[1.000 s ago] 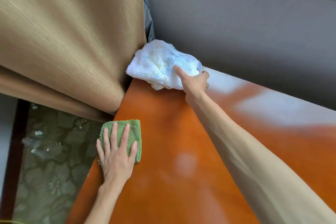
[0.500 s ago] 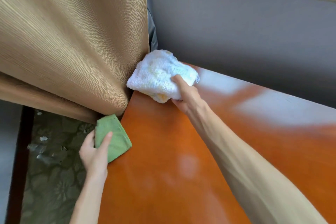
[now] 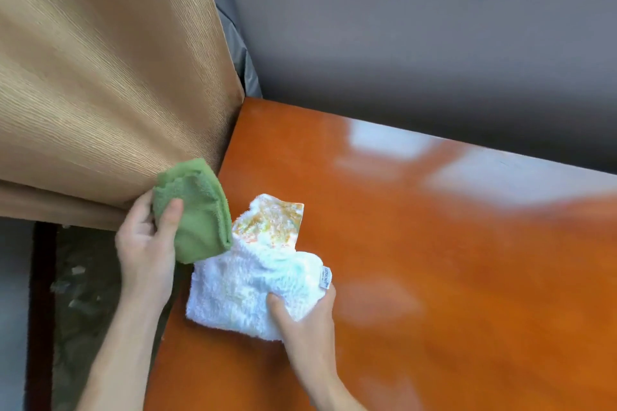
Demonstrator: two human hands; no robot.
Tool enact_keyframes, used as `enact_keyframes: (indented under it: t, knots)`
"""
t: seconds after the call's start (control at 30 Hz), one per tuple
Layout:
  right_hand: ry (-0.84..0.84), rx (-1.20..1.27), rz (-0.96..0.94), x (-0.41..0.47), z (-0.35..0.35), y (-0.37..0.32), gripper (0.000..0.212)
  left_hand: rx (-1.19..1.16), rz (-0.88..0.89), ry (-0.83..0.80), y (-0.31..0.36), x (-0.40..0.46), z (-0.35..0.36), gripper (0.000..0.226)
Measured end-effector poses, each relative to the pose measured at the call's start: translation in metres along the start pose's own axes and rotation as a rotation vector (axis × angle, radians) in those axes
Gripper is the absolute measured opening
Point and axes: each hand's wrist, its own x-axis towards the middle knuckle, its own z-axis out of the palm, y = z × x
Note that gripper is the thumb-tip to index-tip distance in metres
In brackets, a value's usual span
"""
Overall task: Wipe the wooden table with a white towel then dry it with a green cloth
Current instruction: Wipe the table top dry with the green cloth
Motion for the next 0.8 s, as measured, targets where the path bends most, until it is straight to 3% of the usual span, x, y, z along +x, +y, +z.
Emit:
enact_keyframes:
  t: [0.1, 0.2, 0.33, 0.43, 0.5, 0.6, 0.8]
  knots:
    - [0.039, -0.285, -0.054, -0.003, -0.021, -0.010, 0.087, 0.182, 0.020, -0.123, 0.001, 0.029, 0.052, 0.016]
    - [0.112, -0.458, -0.150, 0.014, -0.073, -0.012, 0.068, 0.321, 0.102, -0.320, 0.000, 0.049, 0.105, 0.017]
    - [0.506, -0.614, -0.466, 0.065, -0.153, -0.004, 0.054, 0.516, 0.238, -0.622, -0.018, 0.030, 0.173, 0.018]
    - [0.607, -0.828, -0.507, 0.099, -0.188, -0.002, 0.058, 0.949, 0.538, -0.520, -0.056, 0.000, 0.206, 0.035]
    - [0.570, -0.941, -0.528, 0.114, -0.193, -0.005, 0.058, 1.126, 0.576, -0.400, -0.073, -0.014, 0.213, 0.052]
    - [0.543, -1.117, -0.540, 0.126, -0.195, -0.003, 0.059, 1.167, 0.581, -0.373, -0.086, -0.033, 0.221, 0.065]
    - [0.604, -1.124, -0.584, 0.129, -0.195, 0.003, 0.058, 1.180, 0.804, -0.580, -0.098, -0.081, 0.245, 0.076]
